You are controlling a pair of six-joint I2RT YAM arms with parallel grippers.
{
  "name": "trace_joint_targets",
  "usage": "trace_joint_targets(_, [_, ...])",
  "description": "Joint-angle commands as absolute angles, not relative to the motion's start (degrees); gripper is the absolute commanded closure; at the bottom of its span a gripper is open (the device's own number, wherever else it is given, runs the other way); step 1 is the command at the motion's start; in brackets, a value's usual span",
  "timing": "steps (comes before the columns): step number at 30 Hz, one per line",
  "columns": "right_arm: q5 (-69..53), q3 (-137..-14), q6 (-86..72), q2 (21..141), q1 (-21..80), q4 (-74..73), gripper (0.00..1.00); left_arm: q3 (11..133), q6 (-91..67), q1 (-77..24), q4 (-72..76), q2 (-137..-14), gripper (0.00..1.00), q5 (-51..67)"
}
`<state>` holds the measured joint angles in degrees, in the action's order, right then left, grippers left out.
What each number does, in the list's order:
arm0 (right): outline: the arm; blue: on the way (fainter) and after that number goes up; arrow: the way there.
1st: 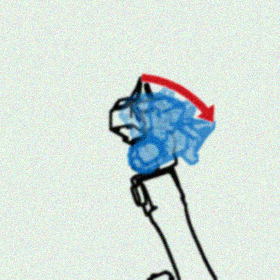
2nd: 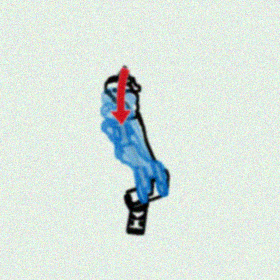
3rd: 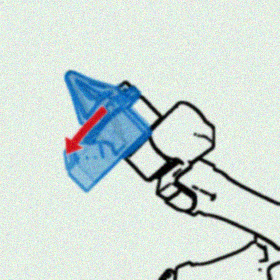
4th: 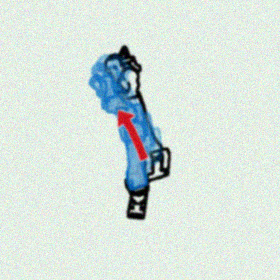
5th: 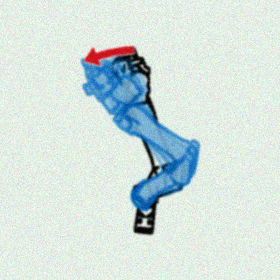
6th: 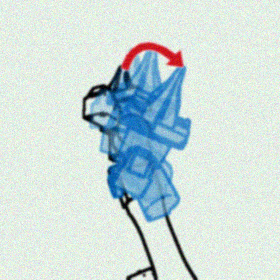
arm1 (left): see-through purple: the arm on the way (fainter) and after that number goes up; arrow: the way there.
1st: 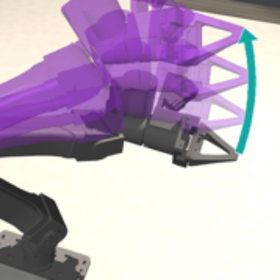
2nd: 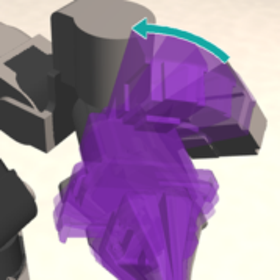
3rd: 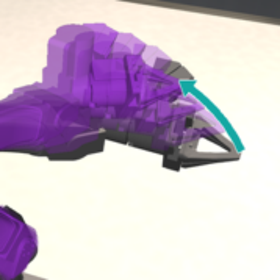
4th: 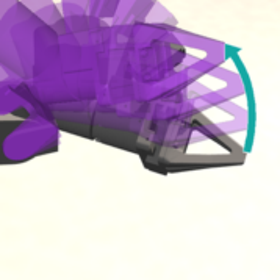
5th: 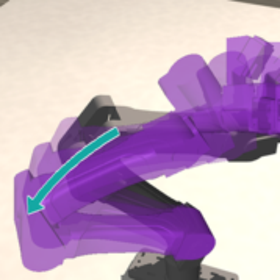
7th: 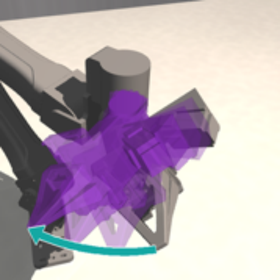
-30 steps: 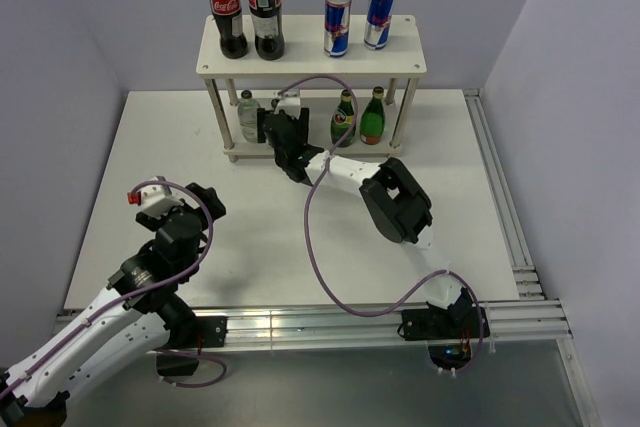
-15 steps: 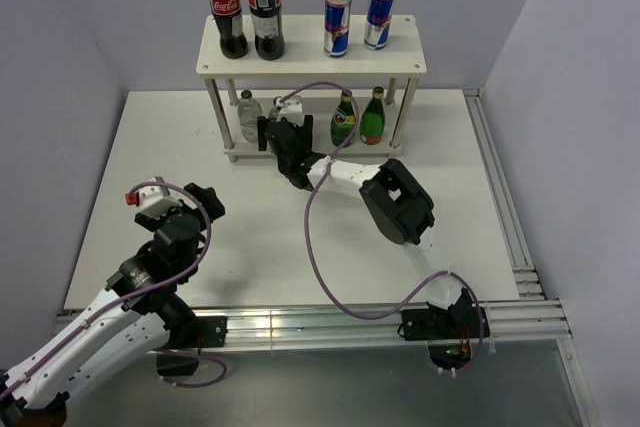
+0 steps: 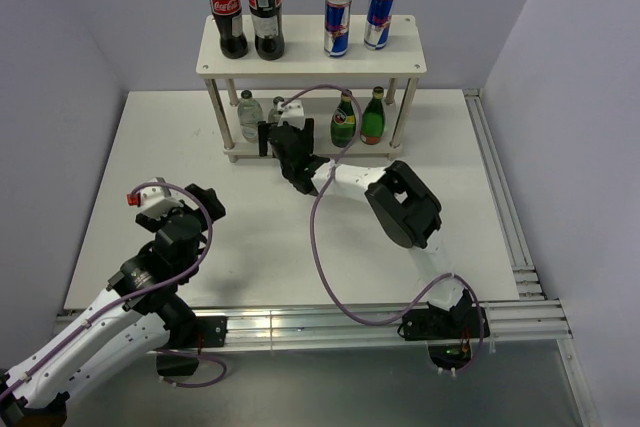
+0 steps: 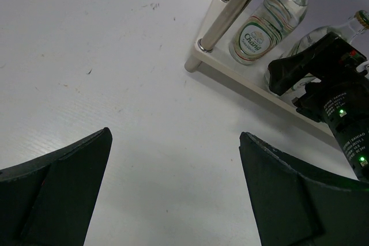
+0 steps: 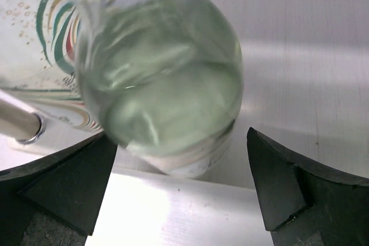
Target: Place and organize the beverage onto the shelf
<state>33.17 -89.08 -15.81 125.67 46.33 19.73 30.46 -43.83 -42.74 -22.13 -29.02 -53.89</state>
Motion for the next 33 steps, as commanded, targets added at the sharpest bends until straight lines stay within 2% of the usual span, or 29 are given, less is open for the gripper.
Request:
trace_joint_targets(1, [32.8, -86.9, -16.1, 120.9, 47.2, 22.2, 0.00, 30.4, -44.2, -42.9, -21.8, -28.7, 0.01, -54.8])
trace_joint_targets(5, [33.4, -83.5, -16.8, 118.5, 48.2, 22.7, 0.00, 30.4, -44.4, -43.0, -21.9, -28.7, 0.01, -54.9])
trace_joint_targets(9, [37.6, -77.3, -18.7, 111.2, 51.8, 22.1, 0.00, 30.4, -44.4, -42.9, -22.0, -28.7, 0.01, -54.9])
trace_joint_targets(12, [44.7, -72.0, -21.7, 102.4, 55.7, 17.2, 0.00, 30.2, -43.9, -42.9, -21.6, -28.5, 0.01, -54.2])
trace_joint_targets(17, [54.3, -65.7, -28.0, 85.5, 67.0, -1.8, 0.00, 30.2, -41.7, -42.9, -19.3, -30.1, 0.01, -52.5])
trace_joint_targets(21, [63.9, -64.4, -27.3, 69.0, 75.0, -18.6, 0.00, 38.6, -40.0, -43.8, -21.6, -34.2, 0.02, -44.9])
trace_joint_targets(25, [64.7, -66.3, -29.3, 56.5, 78.4, -31.4, 0.00, 48.5, -34.9, -44.6, -22.4, -35.6, 0.03, -34.3])
trace_joint_targets(29, [62.5, -62.1, -24.5, 41.5, 78.7, -30.2, 0.00, 59.1, -28.2, -44.6, -26.8, -35.9, 0.01, -29.5])
trace_joint_targets(33, [61.5, -59.1, -22.9, 32.8, 78.7, -30.0, 0.00, 67.7, -21.9, -44.6, -30.0, -35.1, 0.01, -29.7])
